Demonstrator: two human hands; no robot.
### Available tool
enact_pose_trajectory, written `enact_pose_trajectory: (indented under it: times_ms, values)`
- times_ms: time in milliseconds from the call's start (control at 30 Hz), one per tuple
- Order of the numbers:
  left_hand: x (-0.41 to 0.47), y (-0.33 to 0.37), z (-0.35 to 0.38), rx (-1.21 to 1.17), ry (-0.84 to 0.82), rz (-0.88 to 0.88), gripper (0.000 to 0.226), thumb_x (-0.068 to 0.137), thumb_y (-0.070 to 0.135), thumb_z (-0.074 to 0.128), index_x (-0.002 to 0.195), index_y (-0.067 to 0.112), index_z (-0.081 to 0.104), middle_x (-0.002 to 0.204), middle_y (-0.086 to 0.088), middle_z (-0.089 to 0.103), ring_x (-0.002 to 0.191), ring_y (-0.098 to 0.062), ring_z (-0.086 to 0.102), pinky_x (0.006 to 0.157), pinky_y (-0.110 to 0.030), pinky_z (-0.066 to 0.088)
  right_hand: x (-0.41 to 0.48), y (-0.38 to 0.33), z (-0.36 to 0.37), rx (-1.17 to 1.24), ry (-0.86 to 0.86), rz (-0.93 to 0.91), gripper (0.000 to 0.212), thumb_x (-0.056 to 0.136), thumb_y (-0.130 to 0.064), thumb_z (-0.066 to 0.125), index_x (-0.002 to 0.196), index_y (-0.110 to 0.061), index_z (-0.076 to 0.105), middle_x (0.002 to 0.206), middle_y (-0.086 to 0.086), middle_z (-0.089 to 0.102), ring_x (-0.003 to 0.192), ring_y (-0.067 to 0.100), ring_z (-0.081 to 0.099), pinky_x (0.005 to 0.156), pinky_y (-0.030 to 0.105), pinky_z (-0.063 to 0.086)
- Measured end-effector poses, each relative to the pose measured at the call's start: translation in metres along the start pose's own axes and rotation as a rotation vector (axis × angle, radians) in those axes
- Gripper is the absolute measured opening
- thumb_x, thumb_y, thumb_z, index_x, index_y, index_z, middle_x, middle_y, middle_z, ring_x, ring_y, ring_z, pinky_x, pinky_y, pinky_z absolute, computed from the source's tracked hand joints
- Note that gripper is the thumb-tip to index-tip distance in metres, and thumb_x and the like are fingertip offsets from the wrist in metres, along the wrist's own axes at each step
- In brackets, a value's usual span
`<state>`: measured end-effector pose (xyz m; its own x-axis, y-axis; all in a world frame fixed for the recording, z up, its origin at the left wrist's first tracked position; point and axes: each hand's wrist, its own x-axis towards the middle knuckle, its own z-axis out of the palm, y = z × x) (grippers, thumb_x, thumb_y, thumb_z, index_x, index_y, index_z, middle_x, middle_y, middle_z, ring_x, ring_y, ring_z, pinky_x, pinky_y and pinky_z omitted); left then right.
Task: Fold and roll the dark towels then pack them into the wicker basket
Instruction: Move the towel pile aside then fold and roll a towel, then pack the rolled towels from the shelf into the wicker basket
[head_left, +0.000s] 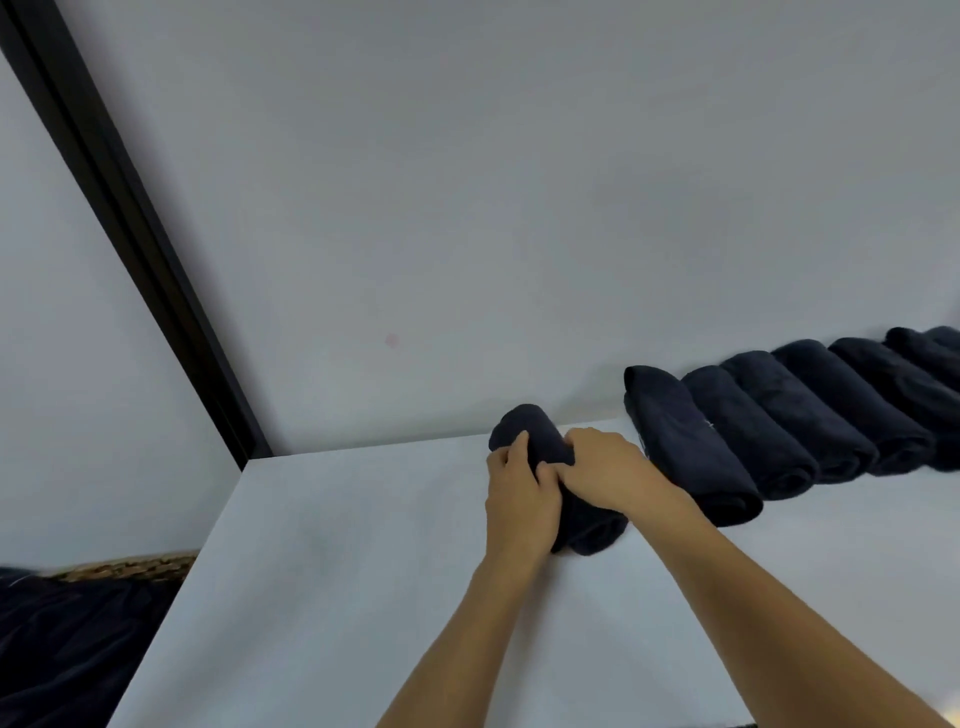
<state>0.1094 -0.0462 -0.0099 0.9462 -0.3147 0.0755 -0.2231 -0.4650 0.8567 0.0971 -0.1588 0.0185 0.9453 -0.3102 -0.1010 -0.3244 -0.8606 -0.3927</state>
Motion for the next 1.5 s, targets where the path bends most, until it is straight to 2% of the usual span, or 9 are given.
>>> enact_pose_trajectory:
  times_ms: [133, 300, 400, 500, 633, 933, 1167, 1367, 1500]
  values:
    - [0.010, 0.015, 0.034, -0.018, -0.119, 0.053, 0.054, 0.099, 0.015, 0.040, 0.152, 0.015, 0.027, 0.154, -0.007, 0.027, 0.137, -0.019, 0.036, 0.103, -0.019, 0.026, -0.011, 0.021, -0.008, -0.230, 0.210, 0.036, 0.031, 0.097, -0.032, 0.049, 0.124, -0.017, 0.051, 0.119, 0.007, 0.050, 0.109, 0.028, 0.050, 0.082, 0.035, 0.044]
    - [0.036, 0.021, 0.060, 0.015, -0.136, 0.104, 0.045, 0.095, 0.010, 0.044, 0.139, 0.011, 0.047, 0.143, -0.007, 0.043, 0.129, -0.019, 0.045, 0.101, -0.020, 0.034, -0.008, 0.036, -0.013, -0.428, 0.336, 0.009, 0.027, 0.101, -0.027, 0.045, 0.125, -0.018, 0.051, 0.119, 0.004, 0.055, 0.112, 0.025, 0.049, 0.085, 0.033, 0.038]
    - [0.049, 0.021, 0.070, 0.021, -0.105, 0.103, 0.029, 0.088, 0.008, 0.048, 0.115, 0.011, 0.061, 0.122, -0.007, 0.058, 0.108, -0.022, 0.057, 0.085, -0.021, 0.045, -0.005, 0.039, -0.016, -0.387, 0.326, 0.012, 0.023, 0.100, -0.020, 0.045, 0.120, -0.012, 0.056, 0.123, 0.006, 0.048, 0.113, 0.024, 0.045, 0.073, 0.029, 0.036]
    - [0.055, 0.019, 0.078, 0.048, -0.054, 0.109, 0.020, 0.080, 0.004, 0.045, 0.082, 0.016, 0.060, 0.095, -0.008, 0.064, 0.077, -0.016, 0.057, 0.060, -0.012, 0.037, -0.002, 0.042, -0.018, -0.340, 0.341, 0.009, 0.020, 0.099, -0.016, 0.045, 0.113, -0.012, 0.059, 0.120, 0.005, 0.046, 0.109, 0.022, 0.044, 0.064, 0.028, 0.035]
    - [0.045, 0.022, 0.076, 0.054, -0.057, 0.097, 0.030, 0.091, 0.008, 0.041, 0.109, 0.017, 0.064, 0.116, -0.002, 0.055, 0.082, -0.005, 0.054, 0.068, -0.008, 0.039, 0.002, 0.046, -0.018, -0.302, 0.337, -0.011, 0.018, 0.099, -0.015, 0.045, 0.111, -0.013, 0.057, 0.116, 0.004, 0.049, 0.106, 0.021, 0.047, 0.062, 0.028, 0.035]
    - [0.028, 0.021, 0.079, 0.287, -0.105, 0.124, 0.038, 0.095, 0.041, 0.034, 0.126, 0.028, 0.053, 0.130, 0.001, 0.058, 0.106, -0.026, 0.059, 0.091, -0.044, 0.050, -0.007, 0.057, -0.013, -0.316, 0.329, -0.068, 0.021, 0.100, -0.015, 0.044, 0.117, -0.012, 0.056, 0.114, 0.007, 0.055, 0.108, 0.023, 0.051, 0.070, 0.027, 0.037]
    - [-0.011, 0.024, 0.075, 0.298, 0.023, 0.152, 0.026, 0.095, 0.029, 0.035, 0.109, 0.020, 0.055, 0.107, -0.002, 0.064, 0.093, -0.028, 0.059, 0.081, -0.048, 0.049, -0.065, 0.066, -0.015, 0.203, 0.388, -0.137, 0.025, 0.097, -0.013, 0.048, 0.118, -0.015, 0.062, 0.110, 0.003, 0.060, 0.099, 0.022, 0.058, 0.079, 0.036, 0.051]
    - [-0.109, 0.014, 0.062, 0.122, 0.085, 0.156, 0.034, 0.099, 0.023, 0.045, 0.132, 0.018, 0.054, 0.134, -0.007, 0.051, 0.121, -0.024, 0.049, 0.102, -0.033, 0.040, -0.169, 0.080, 0.010, 0.564, 0.378, -0.101, 0.033, 0.096, -0.018, 0.055, 0.129, -0.016, 0.060, 0.125, -0.002, 0.062, 0.108, 0.007, 0.057, 0.088, 0.016, 0.038]
    - [-0.207, -0.005, 0.055, -0.072, 0.133, 0.192, 0.025, 0.098, 0.026, 0.049, 0.119, 0.024, 0.062, 0.105, 0.006, 0.059, 0.086, -0.004, 0.057, 0.078, -0.018, 0.047, -0.250, 0.095, 0.045, 0.804, 0.348, 0.004, 0.024, 0.095, -0.022, 0.056, 0.116, -0.020, 0.067, 0.108, -0.010, 0.068, 0.099, 0.005, 0.063, 0.089, 0.028, 0.052]
